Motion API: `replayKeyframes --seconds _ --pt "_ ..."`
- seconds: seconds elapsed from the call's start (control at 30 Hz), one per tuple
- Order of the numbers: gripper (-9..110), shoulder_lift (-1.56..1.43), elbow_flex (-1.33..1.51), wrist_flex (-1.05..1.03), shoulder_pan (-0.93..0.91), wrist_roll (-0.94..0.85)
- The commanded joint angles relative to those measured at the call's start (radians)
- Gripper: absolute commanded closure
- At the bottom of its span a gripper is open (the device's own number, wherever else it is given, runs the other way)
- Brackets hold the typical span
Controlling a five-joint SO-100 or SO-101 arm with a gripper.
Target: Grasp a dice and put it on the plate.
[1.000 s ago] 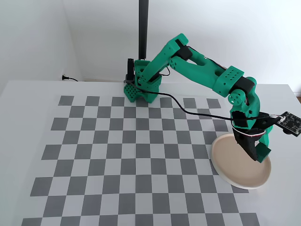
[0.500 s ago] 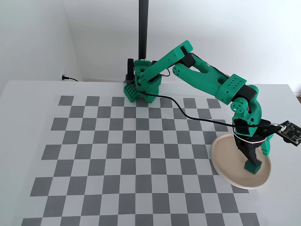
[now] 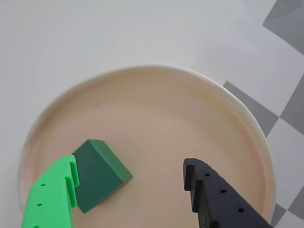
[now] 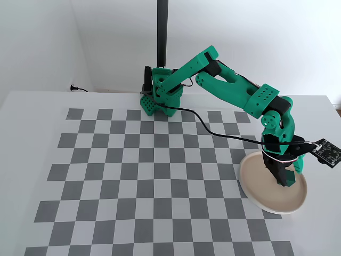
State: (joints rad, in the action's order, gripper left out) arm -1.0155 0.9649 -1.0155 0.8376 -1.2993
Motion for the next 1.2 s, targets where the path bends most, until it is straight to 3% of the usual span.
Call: replayKeyframes --seconds 0.0,0.47,0.67,1.03,1.17 --pt "83 -0.189 -0.097 -0.028 -0.028 0.005" --pt "89 -0.468 -0.092 -0.298 -0.137 0.017" --pt "106 -0.601 -0.089 -0.419 -0.202 0.048" --pt "106 -0.905 -0.069 -0.667 -0.339 0.083" --pt "106 -1.071 0.075 -0.664 -0.385 0.083"
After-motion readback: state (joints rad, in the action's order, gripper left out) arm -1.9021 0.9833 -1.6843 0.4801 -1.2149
